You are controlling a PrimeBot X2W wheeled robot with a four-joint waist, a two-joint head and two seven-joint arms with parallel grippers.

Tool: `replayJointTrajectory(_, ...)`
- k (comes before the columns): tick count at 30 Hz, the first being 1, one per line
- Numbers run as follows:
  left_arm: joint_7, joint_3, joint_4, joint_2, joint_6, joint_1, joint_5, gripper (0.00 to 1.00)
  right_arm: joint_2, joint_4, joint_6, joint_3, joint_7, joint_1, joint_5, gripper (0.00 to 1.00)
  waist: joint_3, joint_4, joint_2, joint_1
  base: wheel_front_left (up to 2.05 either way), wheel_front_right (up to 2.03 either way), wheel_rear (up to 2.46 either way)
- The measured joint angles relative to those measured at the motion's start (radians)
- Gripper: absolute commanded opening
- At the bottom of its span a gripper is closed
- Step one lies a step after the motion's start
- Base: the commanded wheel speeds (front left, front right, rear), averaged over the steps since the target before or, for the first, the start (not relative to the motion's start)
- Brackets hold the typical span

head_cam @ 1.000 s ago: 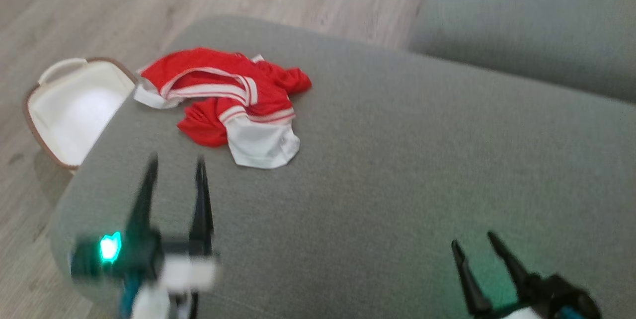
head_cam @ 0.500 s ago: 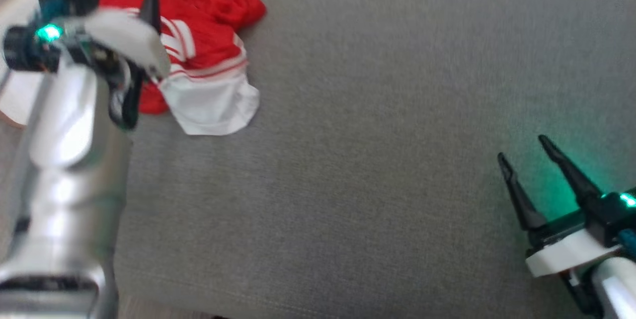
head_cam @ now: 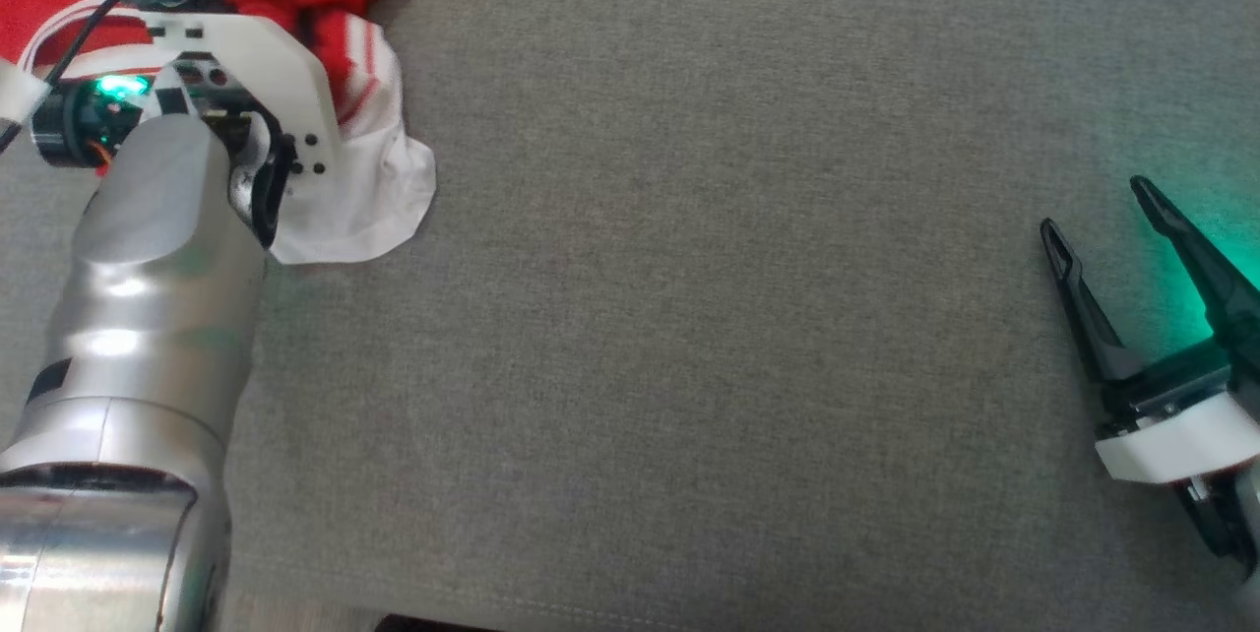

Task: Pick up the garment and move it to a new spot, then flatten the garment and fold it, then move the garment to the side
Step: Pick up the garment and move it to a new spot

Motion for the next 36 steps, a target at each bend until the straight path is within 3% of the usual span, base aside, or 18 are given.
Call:
replayJointTrajectory(8, -0.179, -0.009, 0.027, 0.023, 0.003, -0.004, 0.004, 0.0, 0.026, 0.019, 0.0, 0.002, 0.0, -0.013, 0.0, 1.0, -0.045, -0.006, 0.0, 0.0001, 0.0, 0.0, 0.0)
replayJointTrajectory(14, -0.274, -0.049, 0.025, 0.058, -0.028, -0.06, 0.032, 0.0, 0.114, 0.049, 0.0, 0.02, 0.0, -0.01, 0.0, 1.0, -0.148, -0.016, 0.0, -0.0001, 0.0, 0.0, 0.0)
replayJointTrajectory(22, -0.342, -0.176, -0.046, 0.047, -0.067, -0.097, 0.087, 0.0, 0.236, 0.085, 0.0, 0.027, 0.0, 0.074, -0.001, 1.0, -0.348, -0.071, 0.0, -0.0004, 0.0, 0.0, 0.0)
replayJointTrajectory(29, -0.34, -0.297, -0.141, 0.005, -0.076, -0.073, 0.037, 0.0, 0.282, 0.081, 0.0, 0.026, 0.0, 0.134, -0.02, 1.0, -0.458, -0.194, 0.0001, -0.0004, 0.0, 0.0, 0.0)
replayJointTrajectory(36, -0.296, -0.461, -0.279, -0.022, -0.076, 0.091, -0.079, 0.0, 0.305, 0.061, 0.0, 0.017, 0.0, 0.181, -0.027, 1.0, -0.508, -0.354, 0.0001, -0.0002, 0.0, 0.0, 0.0)
